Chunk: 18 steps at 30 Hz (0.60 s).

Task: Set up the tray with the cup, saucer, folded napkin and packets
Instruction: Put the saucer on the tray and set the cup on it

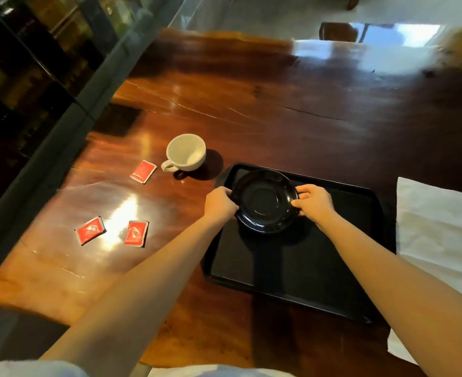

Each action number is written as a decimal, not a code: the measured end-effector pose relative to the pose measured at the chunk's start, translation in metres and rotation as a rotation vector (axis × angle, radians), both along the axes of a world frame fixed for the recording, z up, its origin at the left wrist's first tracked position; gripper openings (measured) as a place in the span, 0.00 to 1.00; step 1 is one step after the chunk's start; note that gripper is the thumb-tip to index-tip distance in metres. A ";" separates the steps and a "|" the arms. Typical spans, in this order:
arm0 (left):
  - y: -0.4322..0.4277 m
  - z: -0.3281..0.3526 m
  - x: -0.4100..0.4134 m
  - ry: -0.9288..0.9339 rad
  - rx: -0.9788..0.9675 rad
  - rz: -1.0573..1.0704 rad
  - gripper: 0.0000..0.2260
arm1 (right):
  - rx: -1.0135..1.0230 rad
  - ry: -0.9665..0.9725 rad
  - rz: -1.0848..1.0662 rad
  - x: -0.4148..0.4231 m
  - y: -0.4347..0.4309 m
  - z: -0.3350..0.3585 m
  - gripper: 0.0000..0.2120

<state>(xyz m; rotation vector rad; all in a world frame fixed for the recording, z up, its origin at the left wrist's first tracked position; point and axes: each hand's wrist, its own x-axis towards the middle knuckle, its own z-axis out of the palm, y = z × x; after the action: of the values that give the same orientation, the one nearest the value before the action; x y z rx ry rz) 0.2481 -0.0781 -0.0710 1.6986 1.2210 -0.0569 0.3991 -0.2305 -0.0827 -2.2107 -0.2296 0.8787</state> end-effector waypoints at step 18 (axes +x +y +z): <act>-0.001 -0.038 0.016 0.090 0.097 -0.015 0.20 | -0.013 -0.021 0.049 0.019 0.011 -0.041 0.21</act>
<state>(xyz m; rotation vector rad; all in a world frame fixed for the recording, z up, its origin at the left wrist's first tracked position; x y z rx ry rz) 0.2638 -0.0790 -0.1091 1.8061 1.2952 -0.0849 0.4176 -0.2194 -0.1240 -2.2358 -0.2894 0.8859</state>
